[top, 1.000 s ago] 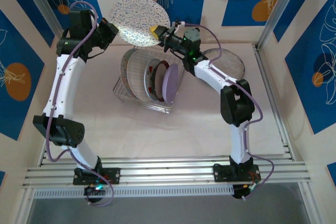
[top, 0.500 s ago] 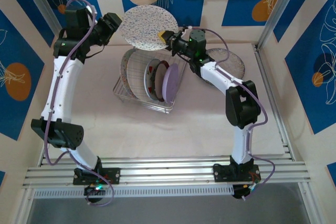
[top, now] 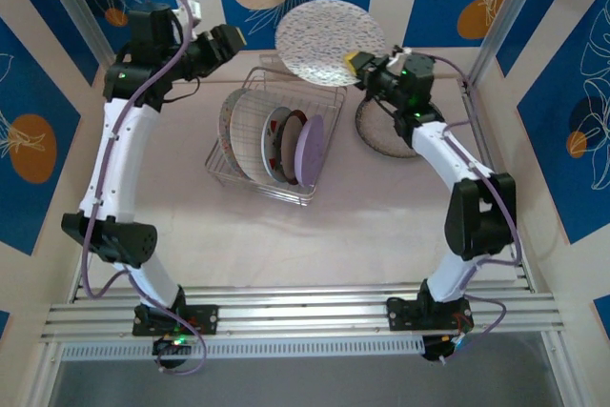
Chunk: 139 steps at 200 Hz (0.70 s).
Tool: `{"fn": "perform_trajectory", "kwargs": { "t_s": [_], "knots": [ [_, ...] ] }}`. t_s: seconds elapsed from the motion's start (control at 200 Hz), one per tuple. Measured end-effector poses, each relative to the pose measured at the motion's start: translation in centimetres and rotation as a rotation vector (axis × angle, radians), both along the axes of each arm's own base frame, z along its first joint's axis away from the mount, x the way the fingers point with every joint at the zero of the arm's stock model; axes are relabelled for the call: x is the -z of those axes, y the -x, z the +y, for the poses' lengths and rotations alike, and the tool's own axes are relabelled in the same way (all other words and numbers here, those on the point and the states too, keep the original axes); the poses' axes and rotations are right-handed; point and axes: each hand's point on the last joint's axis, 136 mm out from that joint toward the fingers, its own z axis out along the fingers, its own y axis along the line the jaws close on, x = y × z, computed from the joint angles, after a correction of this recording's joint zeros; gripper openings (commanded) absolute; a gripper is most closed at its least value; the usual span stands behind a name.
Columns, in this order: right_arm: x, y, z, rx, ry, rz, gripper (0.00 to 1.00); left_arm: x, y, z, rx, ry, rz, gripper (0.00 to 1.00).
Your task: Unload the plates from the dish rack
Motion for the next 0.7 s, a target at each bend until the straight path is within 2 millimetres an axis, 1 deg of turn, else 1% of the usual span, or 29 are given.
{"fn": "perform_trajectory", "kwargs": {
  "t_s": [0.01, 0.055, 0.075, 0.12, 0.145, 0.16, 0.19, 0.205, 0.285, 0.305, 0.52, 0.555, 0.655, 0.695],
  "knots": [
    [0.1, 0.0, -0.7, 0.013, 0.003, 0.001, 0.0, 0.0, 0.1, -0.3, 0.009, -0.007, -0.005, 0.68],
    [0.2, 0.2, -2.0, 0.035, 0.009, 0.006, 0.0, 0.1, 0.4, -1.1, 0.035, -0.026, -0.015, 0.68],
    [0.5, 0.3, -3.2, 0.056, 0.012, 0.013, 0.0, 0.1, 0.7, -1.5, 0.049, -0.035, -0.022, 0.69],
    [1.0, 0.5, -4.9, 0.084, 0.021, 0.023, 0.0, 0.1, 1.2, -2.6, 0.083, -0.06, -0.043, 0.69],
    [1.2, 0.7, -5.7, 0.099, 0.024, 0.028, 0.0, 0.1, 1.3, -2.8, 0.093, -0.068, -0.052, 0.69],
    [1.5, 0.9, -6.4, 0.113, 0.026, 0.037, 0.0, 0.0, 1.6, -3.4, 0.11, -0.076, -0.061, 0.69],
    [1.8, 1.0, -7.1, 0.125, 0.03, 0.046, 0.0, -0.1, 1.8, -3.8, 0.125, -0.087, -0.074, 0.69],
    [2.1, 1.1, -7.9, 0.141, 0.033, 0.055, 0.0, -0.1, 2.0, -4.2, 0.135, -0.091, -0.079, 0.69],
    [3.0, 1.7, -10.0, 0.181, 0.044, 0.082, 0.0, -0.1, 2.8, -5.6, 0.18, -0.119, -0.109, 0.69],
    [3.3, 1.9, -10.8, 0.198, 0.049, 0.09, 0.0, -0.1, 3.0, -6.1, 0.192, -0.126, -0.116, 0.69],
    [6.2, 4.3, -15.9, 0.302, 0.082, 0.163, 0.0, -0.3, 4.8, -9.2, 0.282, -0.169, -0.181, 0.69],
    [6.6, 4.4, -16.6, 0.317, 0.086, 0.168, 0.0, -0.3, 5.0, -9.5, 0.291, -0.17, -0.188, 0.69],
    [8.4, 5.0, -18.3, 0.353, 0.098, 0.202, 0.0, -0.1, 5.5, -10.0, 0.308, -0.181, -0.199, 0.69],
    [9.7, 5.3, -19.0, 0.368, 0.103, 0.226, 0.0, -0.1, 5.5, -10.0, 0.306, -0.192, -0.206, 0.7]
  ]
}}
